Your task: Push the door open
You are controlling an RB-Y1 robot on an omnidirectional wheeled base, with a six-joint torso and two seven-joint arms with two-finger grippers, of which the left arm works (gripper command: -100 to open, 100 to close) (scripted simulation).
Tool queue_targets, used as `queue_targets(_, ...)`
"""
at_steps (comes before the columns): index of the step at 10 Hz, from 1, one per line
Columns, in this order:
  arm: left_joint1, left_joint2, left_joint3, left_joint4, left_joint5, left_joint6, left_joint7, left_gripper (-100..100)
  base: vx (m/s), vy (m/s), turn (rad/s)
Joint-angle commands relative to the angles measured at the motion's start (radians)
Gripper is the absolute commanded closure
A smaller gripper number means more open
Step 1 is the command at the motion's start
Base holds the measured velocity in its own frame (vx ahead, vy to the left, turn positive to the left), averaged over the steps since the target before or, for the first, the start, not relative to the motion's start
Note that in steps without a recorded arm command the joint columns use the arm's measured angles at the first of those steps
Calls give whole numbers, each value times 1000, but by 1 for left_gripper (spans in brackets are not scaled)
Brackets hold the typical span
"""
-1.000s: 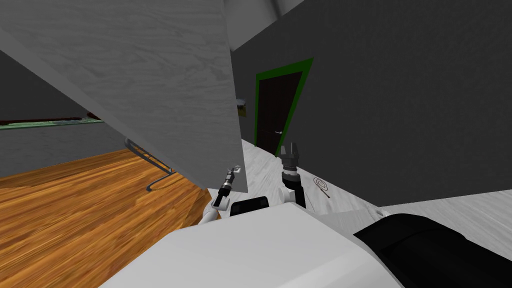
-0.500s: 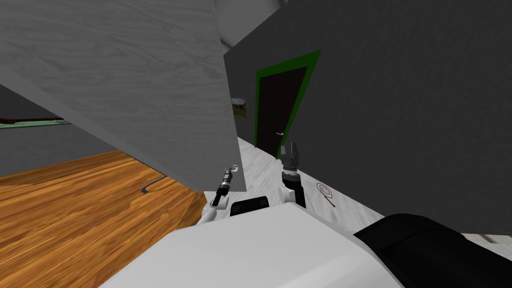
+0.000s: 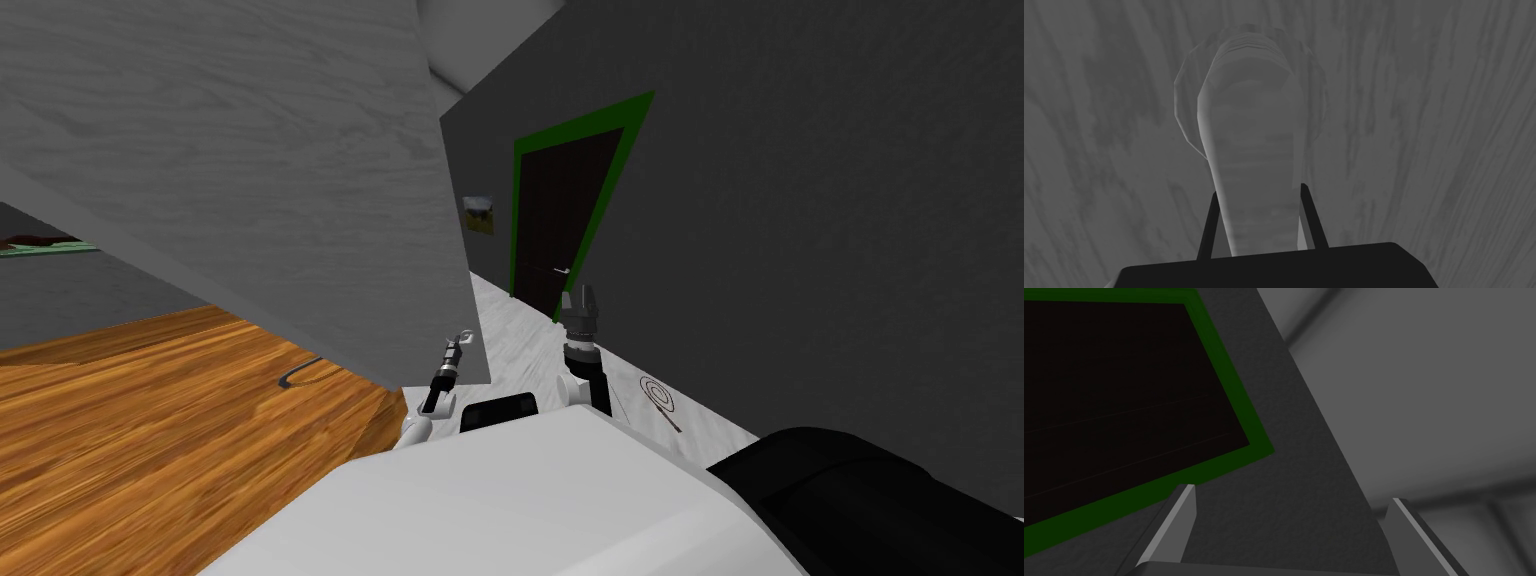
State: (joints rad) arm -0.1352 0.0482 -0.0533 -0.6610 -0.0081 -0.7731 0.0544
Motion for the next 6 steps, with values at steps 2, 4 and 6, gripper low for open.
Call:
queue_targets(2, -3, 10, 24, 3, 13, -6, -9, 100, 167, -100, 55)
queue_targets(4, -4, 13, 46, 5, 25, -7, -19, 100, 181, -110, 58)
queue_targets(6, -5, 12, 64, 6, 34, -7, -26, 100, 159, -114, 55)
